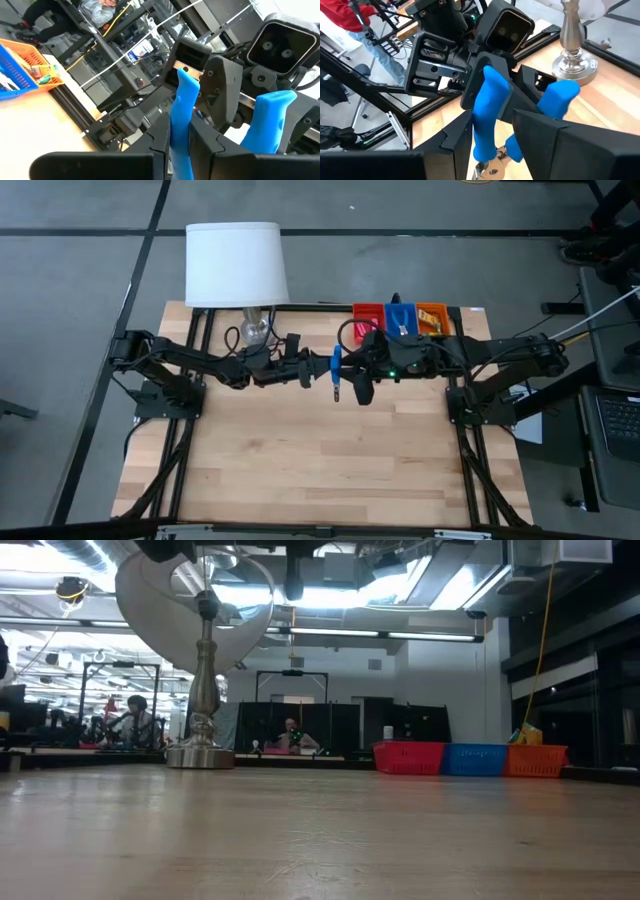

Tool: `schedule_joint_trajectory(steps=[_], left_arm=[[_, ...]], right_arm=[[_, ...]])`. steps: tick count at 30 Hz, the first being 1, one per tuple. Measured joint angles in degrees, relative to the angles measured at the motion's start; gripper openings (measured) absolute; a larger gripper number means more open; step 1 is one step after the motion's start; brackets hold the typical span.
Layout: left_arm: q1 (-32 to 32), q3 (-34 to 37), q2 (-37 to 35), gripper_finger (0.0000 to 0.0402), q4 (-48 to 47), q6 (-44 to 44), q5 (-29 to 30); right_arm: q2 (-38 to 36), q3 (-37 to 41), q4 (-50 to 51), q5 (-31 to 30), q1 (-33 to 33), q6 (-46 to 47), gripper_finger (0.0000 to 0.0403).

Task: Pick & Place School Supplies
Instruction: Put the blue hole puncher into the blue bin

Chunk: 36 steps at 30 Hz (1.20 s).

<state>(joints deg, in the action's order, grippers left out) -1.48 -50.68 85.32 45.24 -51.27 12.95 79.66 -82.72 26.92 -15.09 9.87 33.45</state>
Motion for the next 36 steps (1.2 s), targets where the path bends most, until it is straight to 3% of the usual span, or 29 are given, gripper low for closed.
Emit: schedule_joint_trajectory(steps=[9, 12, 16, 21, 30, 34, 36], left_arm=[[0.0, 0.0, 0.0, 0.0034, 0.3, 0.0, 0.3], [0.0, 0.0, 0.0, 0.0034, 0.3, 0.3, 0.7], [0.0, 0.0, 0.0, 0.0034, 0.4, 0.4, 0.4], [0.0, 0.0, 0.0, 0.0035, 0.6, 1.7, -1.3], [-4.5, -0.3, -0.2, 0.0141, -5.3, 10.9, -4.1], [-8.0, -0.5, -0.4, 0.0172, -12.4, 14.6, -3.4], [-10.7, 0.1, -0.4, 0.0178, -20.7, 16.5, -4.2]], right_arm=[[1.4, 0.0, -1.4, 1.9, 0.0, 0.2, 0.0139], [1.4, 0.0, -1.7, 2.3, 0.0, 0.4, 0.0115], [1.5, 0.0, -1.8, 2.7, 0.1, 0.1, 0.0043], [1.5, 0.0, -2.5, 2.7, 0.1, -0.1, 0.0043], [0.8, 0.1, -2.5, 1.4, 2.2, 0.1, 0.0043], [0.3, 0.2, 0.5, 1.4, 4.1, 1.9, 0.0043], [-0.6, -0.1, 1.9, -0.8, 5.0, 3.3, 0.0043]])
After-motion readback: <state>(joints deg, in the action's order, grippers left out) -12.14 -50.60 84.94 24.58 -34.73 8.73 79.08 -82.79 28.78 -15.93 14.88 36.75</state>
